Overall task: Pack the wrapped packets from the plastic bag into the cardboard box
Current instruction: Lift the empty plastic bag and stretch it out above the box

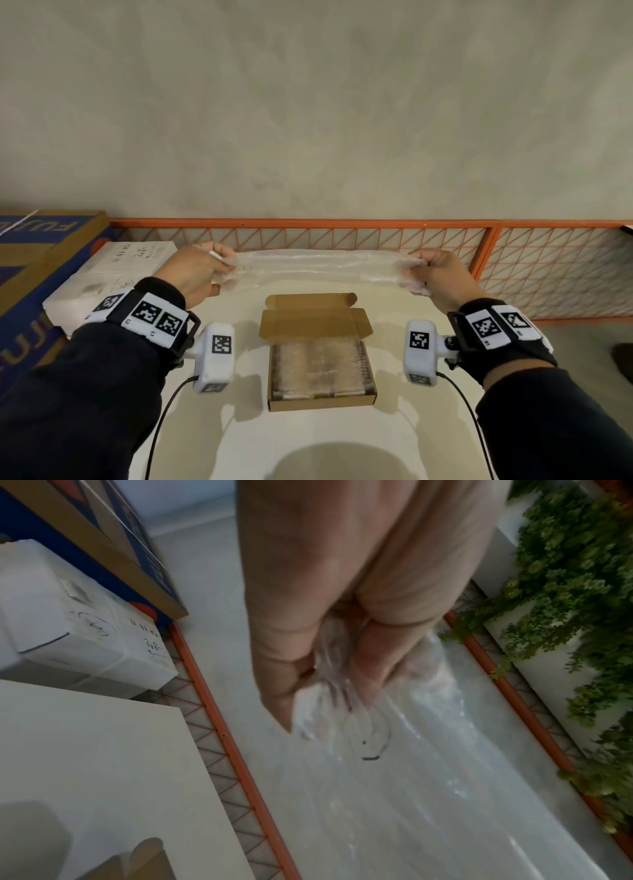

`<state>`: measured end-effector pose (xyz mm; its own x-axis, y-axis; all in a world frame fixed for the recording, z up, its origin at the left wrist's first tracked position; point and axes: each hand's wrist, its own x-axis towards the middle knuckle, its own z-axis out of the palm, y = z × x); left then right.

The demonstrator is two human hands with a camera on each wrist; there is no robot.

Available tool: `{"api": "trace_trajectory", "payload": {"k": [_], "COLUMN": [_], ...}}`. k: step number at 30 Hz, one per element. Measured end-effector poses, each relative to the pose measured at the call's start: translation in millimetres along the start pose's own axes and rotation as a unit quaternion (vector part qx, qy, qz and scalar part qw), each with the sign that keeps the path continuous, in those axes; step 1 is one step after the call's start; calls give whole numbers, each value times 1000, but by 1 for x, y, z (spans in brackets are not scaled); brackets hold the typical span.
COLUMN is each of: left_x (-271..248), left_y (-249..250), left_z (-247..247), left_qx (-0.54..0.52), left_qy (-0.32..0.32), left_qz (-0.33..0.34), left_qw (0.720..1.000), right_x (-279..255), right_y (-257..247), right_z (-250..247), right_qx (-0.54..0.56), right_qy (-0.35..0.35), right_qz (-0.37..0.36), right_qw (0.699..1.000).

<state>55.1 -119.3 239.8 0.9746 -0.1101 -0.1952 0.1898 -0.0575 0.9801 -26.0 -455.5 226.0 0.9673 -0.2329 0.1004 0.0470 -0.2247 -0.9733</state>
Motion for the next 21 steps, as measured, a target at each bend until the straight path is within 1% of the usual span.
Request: {"api": "trace_trajectory", "payload": {"k": [4, 6, 9, 11, 16, 18, 21], "left_x": [5, 8, 12, 12, 8, 7, 5], "left_y": [-5, -6, -7, -7, -5, -5, -4], "left_z": [3, 5, 6, 5, -1, -1, 3], "left_qx": [10, 40, 88, 109, 105, 80, 4], "left_qy": [40, 60, 91, 83, 8, -3, 8], "left_qz": [34, 51, 73, 84, 96, 103, 100], "left_qw": [999, 996, 989, 987, 990, 991, 995], "right_x": [0, 2, 5, 4, 2, 0, -2], "right_y": [0, 3, 5, 2, 0, 3, 6], "right_z": [0, -1, -5, -10, -21, -22, -19], "right_qx": [39, 55, 41, 30, 70, 115, 197], "right_qy": [27, 21, 9, 9, 29, 42, 62], "right_qz": [22, 27, 33, 51, 81, 92, 112], "right_qw": [999, 998, 999, 998, 994, 988, 972]}}
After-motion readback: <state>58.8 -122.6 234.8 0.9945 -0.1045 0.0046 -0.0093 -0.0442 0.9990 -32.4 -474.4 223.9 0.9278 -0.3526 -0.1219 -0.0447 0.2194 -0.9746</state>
